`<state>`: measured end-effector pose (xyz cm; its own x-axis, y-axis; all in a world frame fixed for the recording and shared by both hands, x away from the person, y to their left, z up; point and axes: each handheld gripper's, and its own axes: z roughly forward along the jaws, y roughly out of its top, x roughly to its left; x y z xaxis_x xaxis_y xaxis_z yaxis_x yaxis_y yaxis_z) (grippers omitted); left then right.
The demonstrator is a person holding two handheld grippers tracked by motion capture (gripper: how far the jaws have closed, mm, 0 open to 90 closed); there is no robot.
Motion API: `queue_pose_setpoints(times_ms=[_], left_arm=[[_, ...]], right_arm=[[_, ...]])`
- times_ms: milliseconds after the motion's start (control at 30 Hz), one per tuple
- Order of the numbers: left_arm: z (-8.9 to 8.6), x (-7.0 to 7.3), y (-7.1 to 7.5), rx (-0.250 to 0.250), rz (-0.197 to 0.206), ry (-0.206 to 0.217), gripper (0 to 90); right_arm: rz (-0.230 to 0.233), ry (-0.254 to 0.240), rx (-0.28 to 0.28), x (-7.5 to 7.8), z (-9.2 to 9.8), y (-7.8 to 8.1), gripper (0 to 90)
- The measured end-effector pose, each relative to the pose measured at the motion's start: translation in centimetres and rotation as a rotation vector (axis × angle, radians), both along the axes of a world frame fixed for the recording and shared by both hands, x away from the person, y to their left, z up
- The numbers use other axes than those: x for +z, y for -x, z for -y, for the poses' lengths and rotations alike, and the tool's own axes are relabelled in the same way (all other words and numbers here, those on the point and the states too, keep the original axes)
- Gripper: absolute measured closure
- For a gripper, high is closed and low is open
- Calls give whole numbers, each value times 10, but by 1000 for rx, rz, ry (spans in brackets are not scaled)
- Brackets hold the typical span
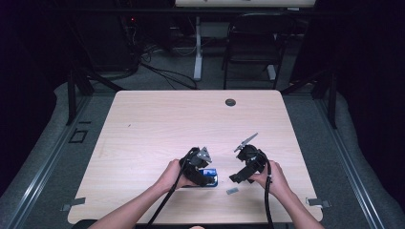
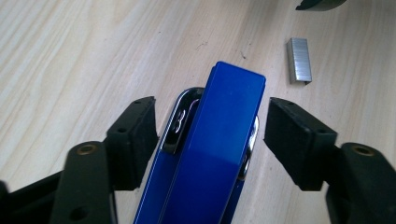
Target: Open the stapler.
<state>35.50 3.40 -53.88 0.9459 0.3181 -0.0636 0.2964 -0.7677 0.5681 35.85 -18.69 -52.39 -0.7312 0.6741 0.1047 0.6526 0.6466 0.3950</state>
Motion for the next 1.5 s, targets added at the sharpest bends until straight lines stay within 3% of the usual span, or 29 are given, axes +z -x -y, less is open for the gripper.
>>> queue_pose_setpoints(times_ms=[400, 600, 900, 1000, 1033, 1167, 1267, 1367, 1500], left_arm=[[9, -4, 0, -31, 27, -13, 510], [12, -8, 2, -47, 39, -40, 564], [6, -2, 0, -75, 55, -4, 597], [3, 2, 0, -87, 66, 8, 602], [1, 3, 0, -94, 65, 11, 604], [-2, 8, 0, -107, 78, 21, 610], [-3, 10, 1, -110, 84, 21, 613], [-6, 11, 0, -116, 88, 35, 616], [-8, 14, 0, -125, 94, 33, 619]], right_arm=[[-7, 8, 5, -1, 0, 1, 26], [-7, 8, 2, -2, 1, 2, 31], [-17, -6, 1, -2, 0, 3, 68], [-10, -24, 9, -1, -1, 4, 143], [-10, -52, 5, -2, -3, 4, 164], [-7, -96, -1, -1, -7, 4, 439], [0, -174, 20, 1, -12, 5, 659], [31, -213, 39, 1, -21, 7, 805], [38, -231, 58, -1, -31, 9, 876]])
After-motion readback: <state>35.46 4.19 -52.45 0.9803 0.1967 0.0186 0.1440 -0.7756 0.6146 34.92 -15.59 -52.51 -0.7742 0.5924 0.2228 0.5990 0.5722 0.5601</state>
